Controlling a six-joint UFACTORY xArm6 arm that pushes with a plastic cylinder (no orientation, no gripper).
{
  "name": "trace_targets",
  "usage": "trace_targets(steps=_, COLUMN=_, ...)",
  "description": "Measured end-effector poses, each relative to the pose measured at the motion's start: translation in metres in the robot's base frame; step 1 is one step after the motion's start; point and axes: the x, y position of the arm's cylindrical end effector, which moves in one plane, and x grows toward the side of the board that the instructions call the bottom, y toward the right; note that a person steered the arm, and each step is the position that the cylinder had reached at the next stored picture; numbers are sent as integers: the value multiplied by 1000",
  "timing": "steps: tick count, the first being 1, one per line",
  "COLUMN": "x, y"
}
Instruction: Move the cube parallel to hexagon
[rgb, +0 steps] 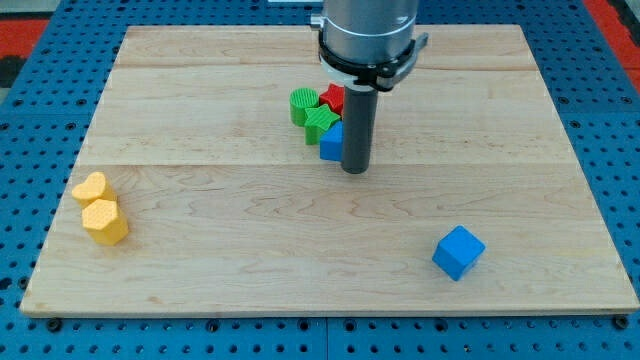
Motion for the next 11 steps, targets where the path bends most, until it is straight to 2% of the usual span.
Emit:
trace_targets(steps=1, x=-2, y=-22)
trace_targets(steps=2, x=17, y=-35)
trace_targets(steps=3, x=56, y=-19)
trace_targets(steps=4, x=82, y=89)
trace_targets(steps=5, x=81, y=173)
trace_targets(steps=6, x=113, y=213)
trace_targets(steps=7, x=146, y=204)
trace_targets(steps=8, x=151, y=153)
trace_targets(steps=9, x=137, y=93)
trace_targets(steps=11, x=120, y=67)
